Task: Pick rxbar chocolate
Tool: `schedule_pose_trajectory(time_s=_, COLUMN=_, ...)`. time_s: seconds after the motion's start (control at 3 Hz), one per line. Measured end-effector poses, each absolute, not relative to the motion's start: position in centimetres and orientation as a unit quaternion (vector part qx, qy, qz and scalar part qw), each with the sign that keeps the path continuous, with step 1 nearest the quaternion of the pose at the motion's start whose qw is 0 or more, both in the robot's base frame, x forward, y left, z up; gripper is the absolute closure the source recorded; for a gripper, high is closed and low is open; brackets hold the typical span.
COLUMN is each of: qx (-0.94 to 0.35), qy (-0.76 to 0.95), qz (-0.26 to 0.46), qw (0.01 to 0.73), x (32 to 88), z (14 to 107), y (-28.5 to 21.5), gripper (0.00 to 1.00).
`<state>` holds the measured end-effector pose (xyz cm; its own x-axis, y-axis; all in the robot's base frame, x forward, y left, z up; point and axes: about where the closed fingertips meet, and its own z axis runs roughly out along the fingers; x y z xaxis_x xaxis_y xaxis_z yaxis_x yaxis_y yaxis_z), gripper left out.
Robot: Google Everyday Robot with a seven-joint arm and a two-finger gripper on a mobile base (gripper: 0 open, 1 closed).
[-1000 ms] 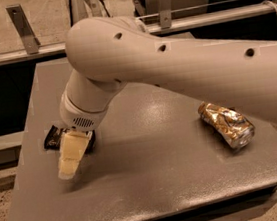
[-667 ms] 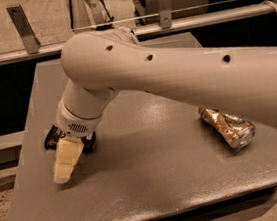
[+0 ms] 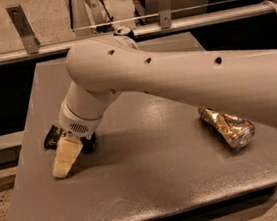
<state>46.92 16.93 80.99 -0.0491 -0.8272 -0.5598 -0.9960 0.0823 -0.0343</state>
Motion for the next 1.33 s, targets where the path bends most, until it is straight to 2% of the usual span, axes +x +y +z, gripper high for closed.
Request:
schedule_pose_trajectory(time_s=0.33, qx=-0.651, qy=0.7, qz=0.186, qw=0.227, x=46.9, z=81.4, y=16.9, gripper=0.64)
schedule_pose_trajectory(time_s=0.67, qx=-0.651, qy=0.7, qz=0.186, qw=0.227, x=46.9, z=82.4, y=16.9, gripper=0.96)
schedule_pose_trajectory(time_s=1.0, qx=-0.651, qy=0.7, qz=0.186, qw=0.227, x=46.9, z=82.4, y=16.9, gripper=1.0)
schedule_pose_trajectory(time_s=1.33, qx=-0.645, qy=0.686, qz=0.216, qw=0.258, x=47.8, z=85.2, y=16.2, gripper=1.0)
